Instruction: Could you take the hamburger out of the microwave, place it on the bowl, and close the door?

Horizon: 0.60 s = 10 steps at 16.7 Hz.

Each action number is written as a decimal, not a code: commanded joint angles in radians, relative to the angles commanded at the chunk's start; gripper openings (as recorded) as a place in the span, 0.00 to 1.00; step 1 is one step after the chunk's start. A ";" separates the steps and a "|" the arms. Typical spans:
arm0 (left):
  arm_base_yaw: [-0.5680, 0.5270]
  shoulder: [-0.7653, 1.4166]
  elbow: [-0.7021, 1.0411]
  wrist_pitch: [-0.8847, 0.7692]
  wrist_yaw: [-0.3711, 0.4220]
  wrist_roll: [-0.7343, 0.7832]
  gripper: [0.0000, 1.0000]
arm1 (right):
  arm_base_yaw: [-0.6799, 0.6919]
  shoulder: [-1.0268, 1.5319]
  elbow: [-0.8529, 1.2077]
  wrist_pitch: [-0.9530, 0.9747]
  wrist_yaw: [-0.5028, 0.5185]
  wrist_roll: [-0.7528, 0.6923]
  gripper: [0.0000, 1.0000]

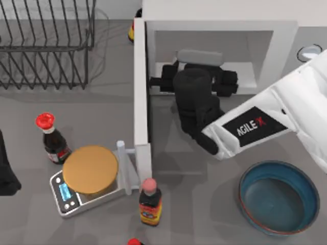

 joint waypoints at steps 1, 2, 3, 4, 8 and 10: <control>0.000 0.000 0.000 0.000 0.000 0.000 1.00 | 0.000 0.002 0.002 -0.001 0.000 0.000 1.00; 0.000 0.000 0.000 0.000 0.000 0.000 1.00 | -0.002 0.013 0.014 -0.008 -0.003 -0.001 1.00; 0.000 0.000 0.000 0.000 0.000 0.000 1.00 | -0.006 0.034 0.037 -0.021 -0.007 -0.004 1.00; 0.000 0.000 0.000 0.000 0.000 0.000 1.00 | -0.012 0.061 0.071 -0.040 -0.014 -0.007 1.00; 0.000 0.000 0.000 0.000 0.000 0.000 1.00 | -0.050 0.218 0.309 -0.156 -0.058 -0.029 1.00; 0.000 0.000 0.000 0.000 0.000 0.000 1.00 | -0.074 0.307 0.469 -0.229 -0.086 -0.043 1.00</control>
